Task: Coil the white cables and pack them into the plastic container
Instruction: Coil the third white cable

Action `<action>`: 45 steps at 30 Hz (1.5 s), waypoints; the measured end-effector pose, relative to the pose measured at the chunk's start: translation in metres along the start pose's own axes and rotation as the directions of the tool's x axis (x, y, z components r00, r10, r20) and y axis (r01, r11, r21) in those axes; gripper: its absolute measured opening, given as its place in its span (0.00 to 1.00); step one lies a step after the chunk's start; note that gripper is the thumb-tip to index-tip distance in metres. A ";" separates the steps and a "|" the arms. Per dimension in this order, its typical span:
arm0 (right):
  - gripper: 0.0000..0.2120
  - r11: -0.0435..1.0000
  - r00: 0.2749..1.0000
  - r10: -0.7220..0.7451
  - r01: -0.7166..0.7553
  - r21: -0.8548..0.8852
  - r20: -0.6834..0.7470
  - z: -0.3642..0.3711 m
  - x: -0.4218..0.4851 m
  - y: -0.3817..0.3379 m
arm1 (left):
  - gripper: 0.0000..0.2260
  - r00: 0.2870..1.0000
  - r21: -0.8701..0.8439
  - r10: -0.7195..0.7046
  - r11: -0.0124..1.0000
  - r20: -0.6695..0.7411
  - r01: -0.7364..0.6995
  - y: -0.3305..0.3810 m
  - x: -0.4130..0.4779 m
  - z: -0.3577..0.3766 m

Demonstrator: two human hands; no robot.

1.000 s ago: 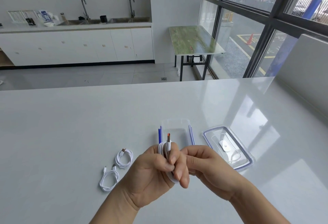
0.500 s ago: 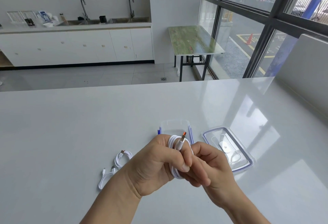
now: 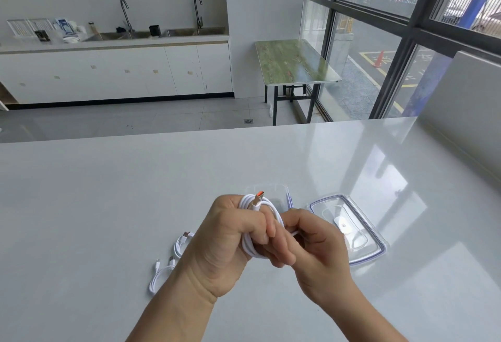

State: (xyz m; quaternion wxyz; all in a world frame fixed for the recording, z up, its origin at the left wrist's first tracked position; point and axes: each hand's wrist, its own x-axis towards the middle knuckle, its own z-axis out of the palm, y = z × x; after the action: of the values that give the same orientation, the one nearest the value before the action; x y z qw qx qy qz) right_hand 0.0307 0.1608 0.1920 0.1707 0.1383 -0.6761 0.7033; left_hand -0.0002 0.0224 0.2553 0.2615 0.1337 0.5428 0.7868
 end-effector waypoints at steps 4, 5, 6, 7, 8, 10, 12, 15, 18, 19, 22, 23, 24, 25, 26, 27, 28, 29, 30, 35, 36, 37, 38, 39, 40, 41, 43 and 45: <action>0.06 0.999 0.998 0.027 -0.029 -0.041 -0.062 -0.003 0.004 0.000 | 0.07 0.970 0.207 0.122 0.975 -0.210 -0.078 0.001 0.003 -0.015; 0.06 0.998 0.999 0.030 -0.032 -0.049 -0.045 -0.007 0.005 -0.002 | 0.07 0.956 0.263 0.148 0.961 -0.252 -0.080 0.003 0.002 -0.023; 0.06 0.997 1.000 0.031 -0.031 -0.074 -0.001 -0.011 0.007 -0.004 | 0.07 0.958 0.293 0.140 0.954 -0.252 -0.062 0.006 0.001 -0.030; 0.06 0.994 0.998 0.040 -0.035 -0.108 0.046 -0.016 0.008 -0.006 | 0.07 0.972 0.303 0.102 0.953 -0.213 -0.034 0.007 -0.001 -0.037; 0.06 0.990 0.995 0.061 -0.051 -0.132 0.073 -0.020 0.009 -0.006 | 0.05 0.983 0.307 0.055 0.952 -0.172 0.000 0.007 -0.003 -0.042; 0.06 0.986 0.989 0.132 -0.124 -0.114 0.069 -0.024 0.009 -0.006 | 0.02 0.984 0.344 0.008 0.937 -0.177 0.054 0.004 -0.007 -0.044; 0.07 0.974 0.973 0.225 -0.222 -0.052 0.045 -0.023 0.008 -0.005 | 0.07 0.968 0.348 0.006 0.934 -0.249 0.084 -0.001 -0.009 -0.041; 0.08 0.936 0.935 0.351 -0.350 -0.031 0.039 -0.025 0.006 -0.004 | 0.03 0.940 0.352 0.044 0.932 -0.339 0.084 -0.010 -0.010 -0.034; 0.07 0.900 0.894 0.436 -0.432 -0.060 0.106 -0.032 0.007 -0.006 | 0.04 0.928 0.375 0.065 0.923 -0.368 0.084 -0.015 -0.011 -0.032; 0.09 0.895 0.883 0.447 -0.442 -0.064 0.142 -0.035 0.008 -0.008 | 0.04 0.928 0.376 0.066 0.923 -0.366 0.083 -0.015 -0.011 -0.032; 0.13 0.898 0.860 0.436 -0.437 -0.059 0.266 -0.050 0.011 -0.015 | 0.04 0.926 0.354 0.080 0.933 -0.368 0.060 -0.013 -0.012 -0.031; 0.12 0.896 0.848 0.439 -0.437 -0.079 0.295 -0.055 0.012 -0.018 | 0.04 0.921 0.333 0.084 0.941 -0.379 0.052 -0.012 -0.011 -0.031; 0.11 0.896 0.841 0.444 -0.425 -0.131 0.308 -0.062 0.013 -0.019 | 0.05 0.916 0.307 0.082 0.951 -0.393 0.047 -0.011 -0.011 -0.032; 0.10 0.892 0.842 0.448 -0.400 -0.209 0.300 -0.068 0.014 -0.020 | 0.05 0.911 0.286 0.081 0.957 -0.404 0.042 -0.011 -0.010 -0.033; 0.08 0.883 0.851 0.447 -0.368 -0.292 0.277 -0.075 0.014 -0.020 | 0.05 0.909 0.270 0.078 0.962 -0.410 0.039 -0.010 -0.010 -0.035; 0.06 0.868 0.856 0.448 -0.347 -0.355 0.259 -0.080 0.014 -0.020 | 0.05 0.908 0.256 0.074 0.966 -0.413 0.037 -0.010 -0.009 -0.036; 0.07 0.855 0.855 0.455 -0.343 -0.389 0.247 -0.085 0.014 -0.020 | 0.04 0.909 0.240 0.065 0.970 -0.412 0.039 -0.010 -0.009 -0.036; 0.07 0.851 0.847 0.475 -0.373 -0.370 0.239 -0.088 0.014 -0.021 | 0.04 0.910 0.222 0.053 0.974 -0.411 0.043 -0.010 -0.008 -0.037; 0.05 0.855 0.840 0.493 -0.420 -0.305 0.226 -0.089 0.014 -0.021 | 0.06 0.911 0.199 0.037 0.979 -0.411 0.050 -0.011 -0.008 -0.038; 0.09 0.719 0.776 0.630 -0.597 0.356 0.031 -0.076 0.002 -0.006 | 0.08 0.908 0.142 -0.018 0.986 -0.419 0.085 -0.017 -0.005 -0.037; 0.09 0.650 0.750 0.661 -0.582 0.488 0.015 -0.070 -0.002 -0.002 | 0.06 0.906 0.138 -0.023 0.986 -0.423 0.090 -0.018 -0.005 -0.036; 0.09 0.584 0.728 0.686 -0.551 0.596 0.001 -0.064 -0.005 0.001 | 0.05 0.903 0.134 -0.030 0.986 -0.428 0.096 -0.019 -0.004 -0.036; 0.10 0.527 0.713 0.701 -0.506 0.682 -0.013 -0.060 -0.009 0.004 | 0.04 0.900 0.129 -0.035 0.987 -0.434 0.101 -0.021 -0.004 -0.036; 0.11 0.475 0.703 0.711 -0.453 0.754 -0.026 -0.056 -0.011 0.006 | 0.04 0.896 0.123 -0.039 0.987 -0.442 0.104 -0.021 -0.003 -0.035; 0.13 0.432 0.699 0.714 -0.399 0.809 -0.036 -0.054 -0.012 0.007 | 0.04 0.893 0.113 -0.042 0.988 -0.449 0.103 -0.022 -0.003 -0.035; 0.15 0.402 0.699 0.714 -0.355 0.844 -0.046 -0.051 -0.012 0.007 | 0.04 0.891 0.101 -0.045 0.990 -0.453 0.101 -0.023 -0.003 -0.035; 0.17 0.369 0.702 0.711 -0.314 0.875 -0.048 -0.049 -0.012 0.009 | 0.07 0.892 0.070 -0.057 0.993 -0.448 0.099 -0.024 -0.004 -0.033; 0.16 0.394 0.711 0.702 -0.353 0.849 -0.030 -0.048 -0.010 0.010 | 0.09 0.897 0.064 -0.077 0.991 -0.435 0.116 -0.025 -0.005 -0.031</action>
State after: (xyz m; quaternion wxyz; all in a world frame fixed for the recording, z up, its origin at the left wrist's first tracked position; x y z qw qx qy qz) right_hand 0.0371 0.2074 0.1761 -0.0185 -0.1702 -0.2473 0.9537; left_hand -0.0049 0.0018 0.2208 0.1675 -0.0593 0.6275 0.7581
